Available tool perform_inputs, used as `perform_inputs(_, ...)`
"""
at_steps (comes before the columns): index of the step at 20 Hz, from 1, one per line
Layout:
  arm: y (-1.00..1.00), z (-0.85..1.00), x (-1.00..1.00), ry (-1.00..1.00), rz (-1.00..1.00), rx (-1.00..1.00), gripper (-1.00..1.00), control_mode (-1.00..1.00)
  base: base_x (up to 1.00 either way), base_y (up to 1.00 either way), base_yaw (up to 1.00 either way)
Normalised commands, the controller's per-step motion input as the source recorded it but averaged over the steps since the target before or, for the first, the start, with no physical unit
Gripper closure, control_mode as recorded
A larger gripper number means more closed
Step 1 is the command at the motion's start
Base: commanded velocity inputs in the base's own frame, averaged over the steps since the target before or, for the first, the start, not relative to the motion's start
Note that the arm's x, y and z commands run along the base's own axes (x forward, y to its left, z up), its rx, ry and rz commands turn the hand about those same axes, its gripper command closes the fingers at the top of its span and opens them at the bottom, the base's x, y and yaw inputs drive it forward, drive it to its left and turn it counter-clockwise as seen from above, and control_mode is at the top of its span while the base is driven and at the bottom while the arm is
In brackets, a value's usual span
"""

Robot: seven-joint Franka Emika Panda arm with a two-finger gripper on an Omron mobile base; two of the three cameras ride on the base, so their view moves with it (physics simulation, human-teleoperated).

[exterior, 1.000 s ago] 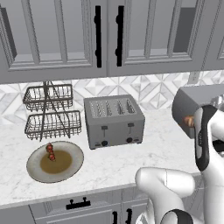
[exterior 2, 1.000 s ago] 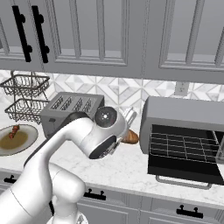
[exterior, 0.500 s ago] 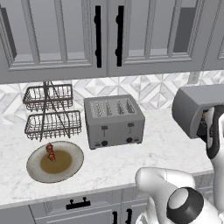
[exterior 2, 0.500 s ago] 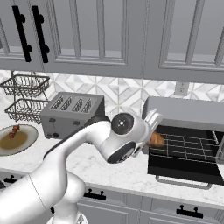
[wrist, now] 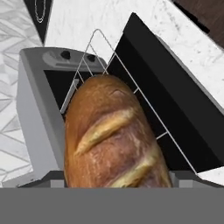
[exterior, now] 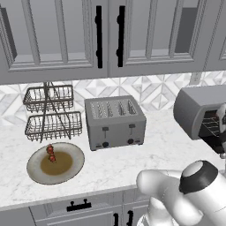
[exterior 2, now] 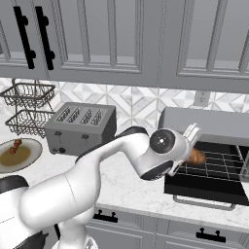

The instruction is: Pick up the kebab skewer and baguette bread, and place them inside the toaster oven. Close the toaster oven door and start by setting the timer.

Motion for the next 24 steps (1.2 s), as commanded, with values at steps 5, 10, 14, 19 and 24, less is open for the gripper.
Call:
perform_inputs(5,-0.34,0.0,0.04,0.0,0.3,0.0,1.0,-1.0,0.0,0.0,0.0)
perform_inputs(10,-0.09,0.0,0.01,0.0,0.18,0.0,1.0,-1.0,0.0,0.0,0.0)
perform_inputs(14,0.0,-0.04,0.21,0.01,0.0,0.0,1.0,-1.0,0.0,0.0,0.0)
perform_inputs(19,0.0,-0.18,0.09,0.1,0.0,0.0,1.0,-1.0,0.0,0.0,0.0)
perform_inputs(24,0.0,-0.19,0.01,0.18,0.04,0.0,1.0,-1.0,0.0,0.0,0.0)
